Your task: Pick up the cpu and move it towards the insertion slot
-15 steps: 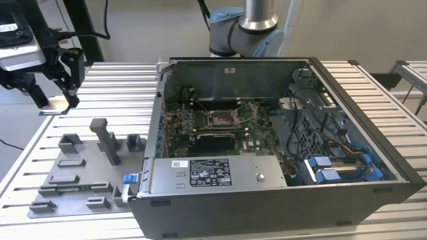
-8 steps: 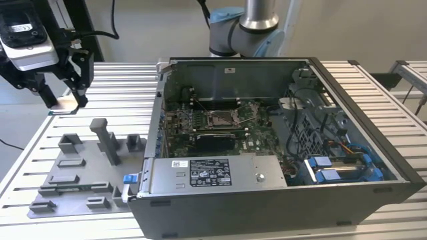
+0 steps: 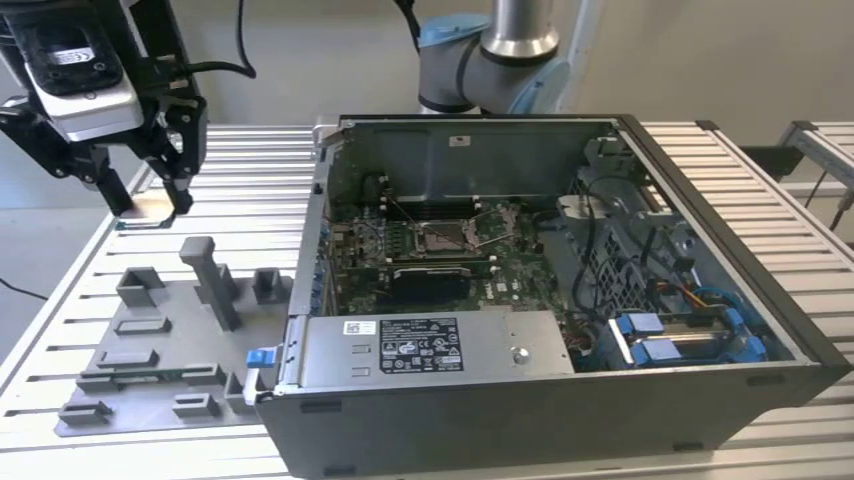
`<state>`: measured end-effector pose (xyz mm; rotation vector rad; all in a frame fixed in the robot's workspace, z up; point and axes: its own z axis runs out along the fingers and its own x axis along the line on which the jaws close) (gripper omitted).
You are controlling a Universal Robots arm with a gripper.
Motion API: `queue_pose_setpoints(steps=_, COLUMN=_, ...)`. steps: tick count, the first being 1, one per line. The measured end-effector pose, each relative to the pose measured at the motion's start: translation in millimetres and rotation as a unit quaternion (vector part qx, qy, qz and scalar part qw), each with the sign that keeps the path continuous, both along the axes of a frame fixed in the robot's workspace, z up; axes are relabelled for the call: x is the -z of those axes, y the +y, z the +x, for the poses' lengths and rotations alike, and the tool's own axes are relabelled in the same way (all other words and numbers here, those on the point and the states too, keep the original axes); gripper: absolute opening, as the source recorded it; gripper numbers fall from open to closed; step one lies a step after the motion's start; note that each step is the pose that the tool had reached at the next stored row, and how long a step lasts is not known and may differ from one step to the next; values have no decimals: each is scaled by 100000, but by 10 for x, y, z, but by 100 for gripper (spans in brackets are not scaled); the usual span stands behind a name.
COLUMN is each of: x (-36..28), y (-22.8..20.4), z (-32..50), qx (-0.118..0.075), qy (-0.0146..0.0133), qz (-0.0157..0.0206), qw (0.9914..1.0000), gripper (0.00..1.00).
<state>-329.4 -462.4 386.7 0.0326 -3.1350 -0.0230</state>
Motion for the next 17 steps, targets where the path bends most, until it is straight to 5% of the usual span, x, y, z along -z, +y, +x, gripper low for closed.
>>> queue_pose_setpoints(steps=17, x=0, y=0, z=289, qx=1, qy=0, qz=0, qw=100000, gripper=0)
